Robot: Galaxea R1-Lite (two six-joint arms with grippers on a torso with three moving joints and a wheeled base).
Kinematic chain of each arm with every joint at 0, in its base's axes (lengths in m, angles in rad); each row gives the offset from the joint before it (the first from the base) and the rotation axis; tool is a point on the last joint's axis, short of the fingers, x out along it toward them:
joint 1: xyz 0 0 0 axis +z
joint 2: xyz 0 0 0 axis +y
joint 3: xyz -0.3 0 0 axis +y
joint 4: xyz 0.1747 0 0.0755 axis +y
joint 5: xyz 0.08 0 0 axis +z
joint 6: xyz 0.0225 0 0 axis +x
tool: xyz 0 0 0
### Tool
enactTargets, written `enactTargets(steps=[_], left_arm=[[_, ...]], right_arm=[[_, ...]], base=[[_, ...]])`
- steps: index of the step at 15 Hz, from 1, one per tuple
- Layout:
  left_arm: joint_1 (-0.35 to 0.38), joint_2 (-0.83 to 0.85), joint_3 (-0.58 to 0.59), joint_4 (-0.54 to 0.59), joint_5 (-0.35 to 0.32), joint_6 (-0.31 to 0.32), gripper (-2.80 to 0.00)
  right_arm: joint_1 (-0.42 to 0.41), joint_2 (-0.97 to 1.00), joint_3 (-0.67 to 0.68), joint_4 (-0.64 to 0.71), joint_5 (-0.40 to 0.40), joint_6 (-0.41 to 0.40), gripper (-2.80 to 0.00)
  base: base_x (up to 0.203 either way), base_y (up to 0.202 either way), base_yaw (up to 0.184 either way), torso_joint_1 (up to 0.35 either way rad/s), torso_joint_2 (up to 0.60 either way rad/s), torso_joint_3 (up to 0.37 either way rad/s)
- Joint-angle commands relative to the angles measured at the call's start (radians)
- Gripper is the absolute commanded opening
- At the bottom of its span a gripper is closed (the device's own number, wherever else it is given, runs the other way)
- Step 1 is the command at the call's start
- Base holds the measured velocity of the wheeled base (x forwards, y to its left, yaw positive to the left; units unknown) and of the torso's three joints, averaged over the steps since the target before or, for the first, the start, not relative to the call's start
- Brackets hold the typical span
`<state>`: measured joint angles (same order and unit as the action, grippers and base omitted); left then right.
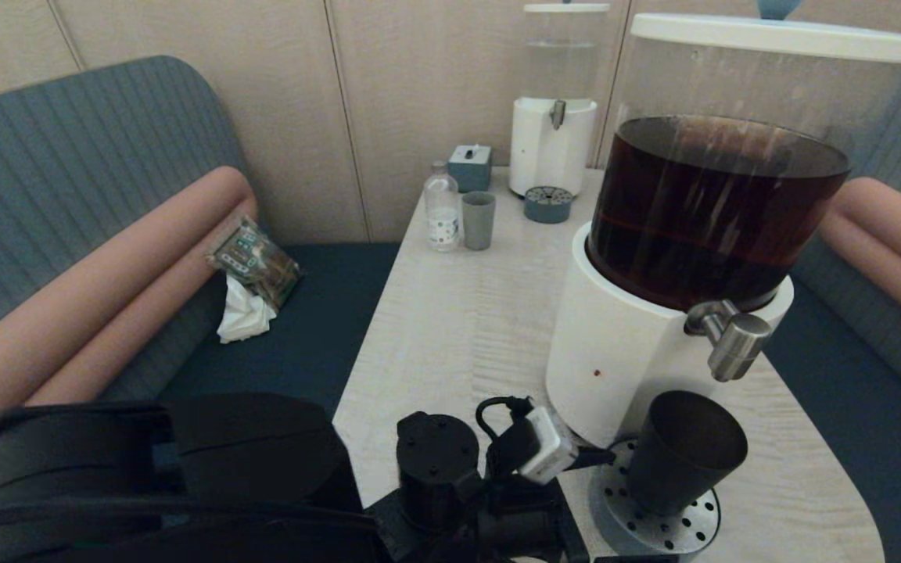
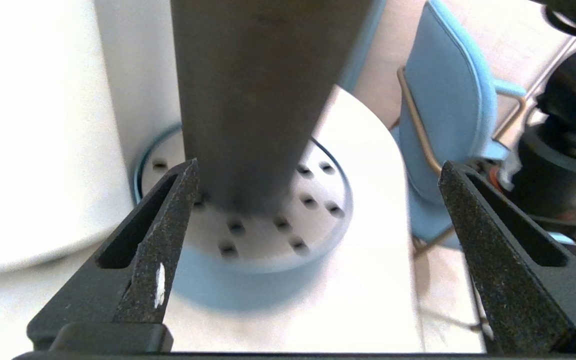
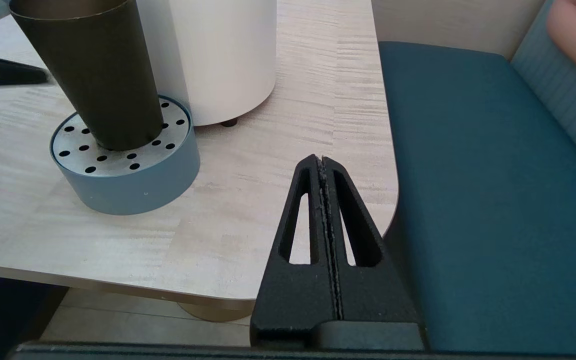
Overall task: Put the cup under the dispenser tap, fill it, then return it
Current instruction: Place it under the water dispenser, then turn on the faucet
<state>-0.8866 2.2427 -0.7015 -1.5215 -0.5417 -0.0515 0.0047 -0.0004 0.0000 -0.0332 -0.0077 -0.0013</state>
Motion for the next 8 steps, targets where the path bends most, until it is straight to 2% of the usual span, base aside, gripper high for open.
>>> enactTargets(steps=[1, 5, 6, 8], left_arm=[[0.0, -0.118, 0.092, -0.009, 0.008, 0.0, 0.0], [0.046, -0.355, 0.315, -0.009, 0.051, -0.002, 0.0], [0.085, -0.415, 0.361, -0.009, 0.078, -0.005, 0.0], [0.215, -0.503, 0.436, -0.009, 0.148, -0.012, 0.0]], right_arm=[[0.001, -0.003, 0.009, -0.001, 0.0, 0.0, -2.8], [0.0, -0.003, 0.009, -0.001, 0.0, 0.0, -2.8], [0.001, -0.003, 0.009, -0.001, 0.0, 0.0, -2.8], [0.0, -0.003, 0.009, -0.001, 0.0, 0.0, -2.8]], base=[[0.0, 0.0, 0.0, 0.0, 0.0, 0.0], [0.0, 0.0, 0.0, 0.0, 0.0, 0.0], [0.0, 0.0, 0.0, 0.0, 0.0, 0.0], [0.0, 0.0, 0.0, 0.0, 0.0, 0.0]])
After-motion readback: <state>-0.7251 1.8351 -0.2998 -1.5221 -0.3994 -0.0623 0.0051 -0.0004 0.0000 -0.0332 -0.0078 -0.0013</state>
